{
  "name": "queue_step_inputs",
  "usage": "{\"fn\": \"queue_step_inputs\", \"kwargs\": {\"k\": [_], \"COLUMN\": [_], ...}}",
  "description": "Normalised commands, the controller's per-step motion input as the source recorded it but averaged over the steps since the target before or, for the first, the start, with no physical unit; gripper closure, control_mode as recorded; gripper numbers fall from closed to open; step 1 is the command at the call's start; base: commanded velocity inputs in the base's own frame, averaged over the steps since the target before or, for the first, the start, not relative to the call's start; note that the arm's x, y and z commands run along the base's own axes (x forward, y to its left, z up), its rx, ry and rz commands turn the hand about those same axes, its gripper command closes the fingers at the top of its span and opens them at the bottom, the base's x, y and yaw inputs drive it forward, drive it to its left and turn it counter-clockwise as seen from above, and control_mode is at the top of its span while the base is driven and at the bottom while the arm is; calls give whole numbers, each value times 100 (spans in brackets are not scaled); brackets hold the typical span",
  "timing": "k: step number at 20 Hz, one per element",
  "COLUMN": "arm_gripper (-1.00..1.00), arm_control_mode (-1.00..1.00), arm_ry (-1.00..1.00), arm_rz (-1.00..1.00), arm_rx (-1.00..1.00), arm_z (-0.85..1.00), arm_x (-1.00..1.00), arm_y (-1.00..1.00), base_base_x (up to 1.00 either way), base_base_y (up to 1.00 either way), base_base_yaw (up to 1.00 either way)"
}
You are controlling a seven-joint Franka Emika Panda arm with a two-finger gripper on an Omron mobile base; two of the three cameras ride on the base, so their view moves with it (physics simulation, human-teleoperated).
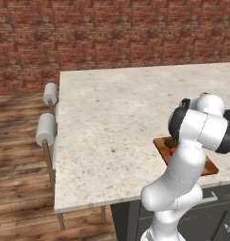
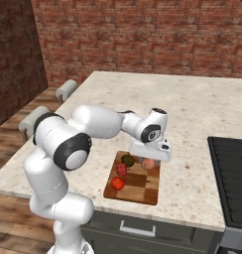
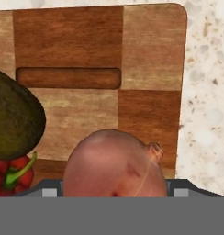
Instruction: Place the avocado, onion, tomato, and bell pepper on the cutting board.
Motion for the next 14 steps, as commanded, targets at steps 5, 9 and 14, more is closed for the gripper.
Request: {"fn": "queue_step_inputs", "kwargs": {"k": [5, 9, 14], "arm_gripper": [100, 100, 100], "arm_control_mode": [-100, -100, -100], "arm_ry": [0, 0, 0], "arm_rz": [0, 0, 0], "arm_rx": [1, 1, 0], "arm_z": [-15, -17, -21], "arm_x": [0, 0, 0], "arm_y": [0, 0, 0], "base_base_x": [0, 0, 0], "base_base_y": [0, 0, 0], "base_base_yaw": [0, 0, 0]}}
